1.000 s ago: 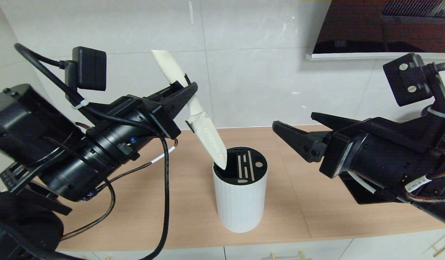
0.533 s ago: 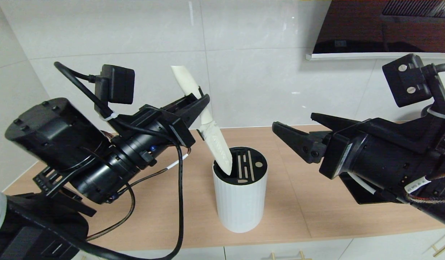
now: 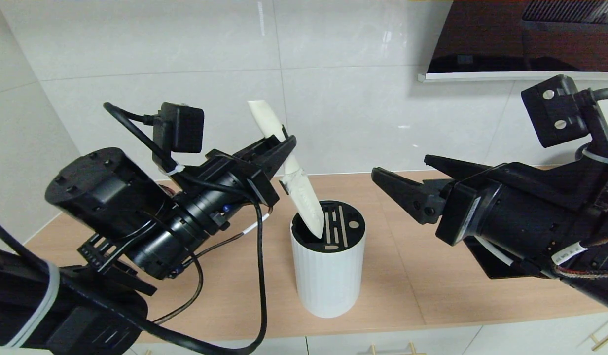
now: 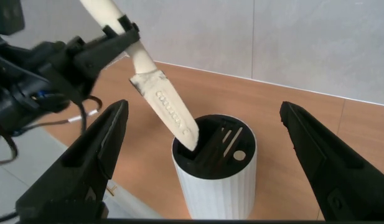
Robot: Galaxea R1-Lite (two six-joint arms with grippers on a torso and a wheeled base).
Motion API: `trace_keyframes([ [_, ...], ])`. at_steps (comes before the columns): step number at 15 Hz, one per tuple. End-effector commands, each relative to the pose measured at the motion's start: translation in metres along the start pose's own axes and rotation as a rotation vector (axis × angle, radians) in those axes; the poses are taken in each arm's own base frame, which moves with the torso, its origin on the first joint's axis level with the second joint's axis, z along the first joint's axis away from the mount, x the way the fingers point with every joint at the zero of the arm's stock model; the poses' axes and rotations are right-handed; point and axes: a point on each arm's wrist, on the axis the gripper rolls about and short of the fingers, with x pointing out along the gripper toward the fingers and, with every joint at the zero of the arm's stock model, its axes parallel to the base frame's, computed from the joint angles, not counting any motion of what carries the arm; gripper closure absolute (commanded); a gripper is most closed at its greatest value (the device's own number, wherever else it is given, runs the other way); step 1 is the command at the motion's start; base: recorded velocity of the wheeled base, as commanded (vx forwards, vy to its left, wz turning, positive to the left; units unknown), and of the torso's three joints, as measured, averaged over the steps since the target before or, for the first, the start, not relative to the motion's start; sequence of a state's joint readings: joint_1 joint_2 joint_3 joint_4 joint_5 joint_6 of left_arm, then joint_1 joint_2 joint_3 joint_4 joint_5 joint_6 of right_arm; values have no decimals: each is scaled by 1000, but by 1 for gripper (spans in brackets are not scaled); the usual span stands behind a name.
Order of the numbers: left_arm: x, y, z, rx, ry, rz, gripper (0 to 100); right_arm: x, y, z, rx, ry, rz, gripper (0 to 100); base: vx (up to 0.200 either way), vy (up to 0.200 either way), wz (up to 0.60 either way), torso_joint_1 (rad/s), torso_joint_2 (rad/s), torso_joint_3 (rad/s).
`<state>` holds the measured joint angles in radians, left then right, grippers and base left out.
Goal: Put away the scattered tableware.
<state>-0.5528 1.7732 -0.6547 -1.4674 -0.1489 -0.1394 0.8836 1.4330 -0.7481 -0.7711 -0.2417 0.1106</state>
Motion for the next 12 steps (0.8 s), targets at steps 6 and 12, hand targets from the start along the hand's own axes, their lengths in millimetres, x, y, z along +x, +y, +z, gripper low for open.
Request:
trace_keyframes([
  [6,2,-2,-19,-12,59,-6,100,1,0,-1,-1,2,1,0,0,0,0,0,0,0],
  [12,6,-4,-45,-19,130,-14,100,1,0,-1,-1,2,1,0,0,0,0,0,0,0],
])
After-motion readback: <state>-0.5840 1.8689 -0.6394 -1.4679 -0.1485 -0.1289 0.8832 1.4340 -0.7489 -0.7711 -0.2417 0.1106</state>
